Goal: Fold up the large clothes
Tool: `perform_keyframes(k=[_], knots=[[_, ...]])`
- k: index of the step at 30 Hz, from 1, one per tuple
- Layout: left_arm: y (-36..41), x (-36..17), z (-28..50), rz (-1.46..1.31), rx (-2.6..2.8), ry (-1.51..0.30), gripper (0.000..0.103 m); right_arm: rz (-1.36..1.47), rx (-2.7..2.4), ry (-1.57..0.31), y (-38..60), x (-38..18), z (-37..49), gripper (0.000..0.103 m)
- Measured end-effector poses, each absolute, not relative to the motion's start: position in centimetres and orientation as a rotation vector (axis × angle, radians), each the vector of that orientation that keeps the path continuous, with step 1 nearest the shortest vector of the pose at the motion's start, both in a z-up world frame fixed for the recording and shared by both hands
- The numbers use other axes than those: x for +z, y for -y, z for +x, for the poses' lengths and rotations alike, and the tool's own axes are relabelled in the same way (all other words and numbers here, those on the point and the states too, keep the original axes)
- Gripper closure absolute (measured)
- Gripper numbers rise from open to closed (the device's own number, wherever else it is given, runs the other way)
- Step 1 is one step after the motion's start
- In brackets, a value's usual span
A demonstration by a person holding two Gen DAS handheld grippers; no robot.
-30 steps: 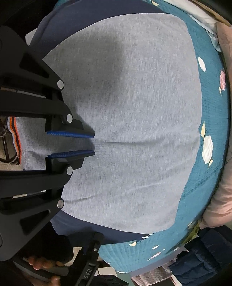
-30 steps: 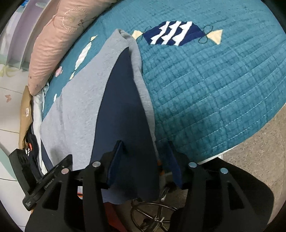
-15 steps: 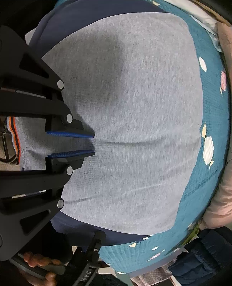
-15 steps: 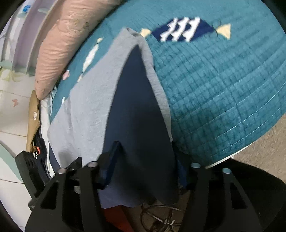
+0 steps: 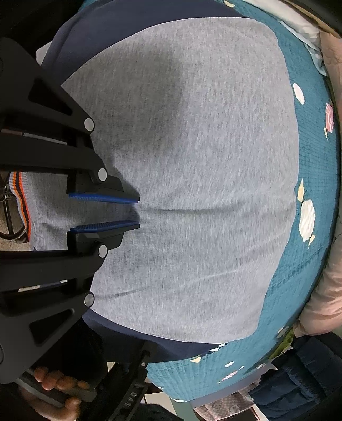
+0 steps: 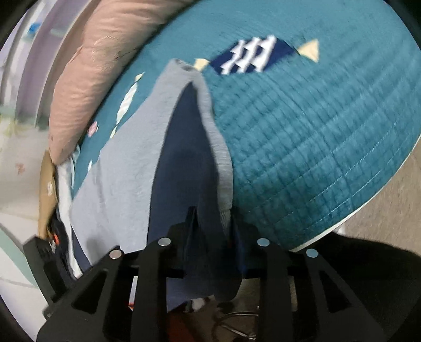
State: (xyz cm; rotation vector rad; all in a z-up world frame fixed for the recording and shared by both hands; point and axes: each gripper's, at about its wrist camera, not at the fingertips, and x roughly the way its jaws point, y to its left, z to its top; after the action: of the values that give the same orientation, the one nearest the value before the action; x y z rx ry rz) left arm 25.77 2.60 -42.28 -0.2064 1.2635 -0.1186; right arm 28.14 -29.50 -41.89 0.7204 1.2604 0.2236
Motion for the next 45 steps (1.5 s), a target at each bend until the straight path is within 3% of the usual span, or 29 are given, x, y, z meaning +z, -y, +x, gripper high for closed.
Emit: perform_keyframes(k=[2,5,12,26,31,38,45], knots=[[-2.7,-42.3,25.7,-0.205,-0.120,-1.263,0.088,0.760,0.227,-1.265,30.0,-42.4,28.1,0.076],[-2.7,-42.3,25.7,-0.206,-0.120,-1.264,0.088,0.778,0.280,-1.229,30.5,-41.5,27.8,0.088],[-2.8,-42.4,25.9,-0.217,-0.133,-1.263,0.088,0.685,0.353,-1.067,28.5,-35.9,26.5,0.089],[-4.2,-41.9,25.1,-0.283,-0.192,-1.242,0.091,0.540,0.438,-1.022,22.5,-31.6,26.4,0.089],[-4.6,-39.1,24.3,-0.206,-0.221,-1.164,0.091,0.485,0.466,-1.011,20.2,-30.4,26.3,0.089],[-11.3,-36.2,22.3,-0.180,-0.096,-1.107,0.090,0.414,0.567,-0.998,14.7,-28.1,26.2,0.089],[-18.9,-37.7,20.8,-0.323,0.015,-1.136,0.090,0.286,0.687,-1.025,5.9,-27.2,26.4,0.089]])
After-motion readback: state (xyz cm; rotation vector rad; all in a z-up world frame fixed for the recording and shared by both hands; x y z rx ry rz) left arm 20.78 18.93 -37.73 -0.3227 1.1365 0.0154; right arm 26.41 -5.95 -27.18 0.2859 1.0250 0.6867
